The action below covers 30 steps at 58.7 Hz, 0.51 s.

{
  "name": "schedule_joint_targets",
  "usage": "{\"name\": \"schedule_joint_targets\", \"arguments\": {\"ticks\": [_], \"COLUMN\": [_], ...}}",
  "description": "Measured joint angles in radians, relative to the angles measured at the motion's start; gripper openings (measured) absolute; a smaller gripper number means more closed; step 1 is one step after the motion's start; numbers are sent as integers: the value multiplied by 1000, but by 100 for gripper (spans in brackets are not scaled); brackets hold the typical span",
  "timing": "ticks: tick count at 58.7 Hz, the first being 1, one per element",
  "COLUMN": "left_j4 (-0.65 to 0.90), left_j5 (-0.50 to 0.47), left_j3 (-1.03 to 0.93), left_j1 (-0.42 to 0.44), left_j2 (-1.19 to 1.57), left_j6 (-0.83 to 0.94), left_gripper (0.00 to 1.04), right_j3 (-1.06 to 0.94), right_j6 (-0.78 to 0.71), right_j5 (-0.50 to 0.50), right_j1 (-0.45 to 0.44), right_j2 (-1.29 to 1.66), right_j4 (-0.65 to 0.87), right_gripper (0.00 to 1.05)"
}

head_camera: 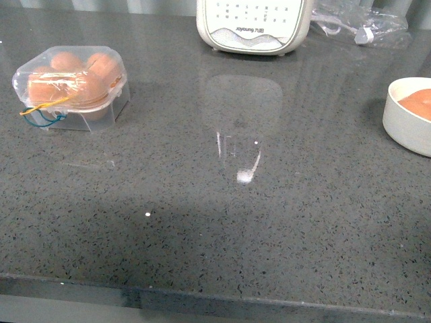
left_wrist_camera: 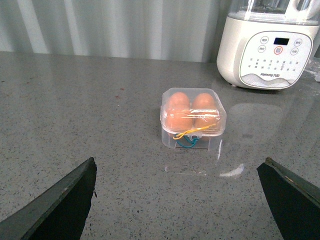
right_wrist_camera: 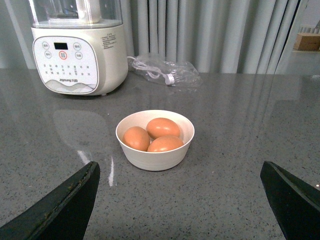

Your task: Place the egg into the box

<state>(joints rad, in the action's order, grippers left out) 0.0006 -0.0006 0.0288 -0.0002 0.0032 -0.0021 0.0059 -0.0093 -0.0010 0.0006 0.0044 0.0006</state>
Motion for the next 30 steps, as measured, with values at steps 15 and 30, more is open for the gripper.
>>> {"name": "schedule_joint_targets", "arguments": {"ticks": [15,30], "left_j4": [0,0], "left_j5": [0,0], "left_j3": [0,0], "left_j1": [0,0], "left_j2": [0,0], "left_j6": [0,0], "left_gripper": [98,98], "right_j3": [0,0], "right_j6": [0,0], "right_j5": [0,0], "right_j1": [0,0], "right_j2": [0,0], "right_j4": [0,0], "right_gripper": [97,97]}}
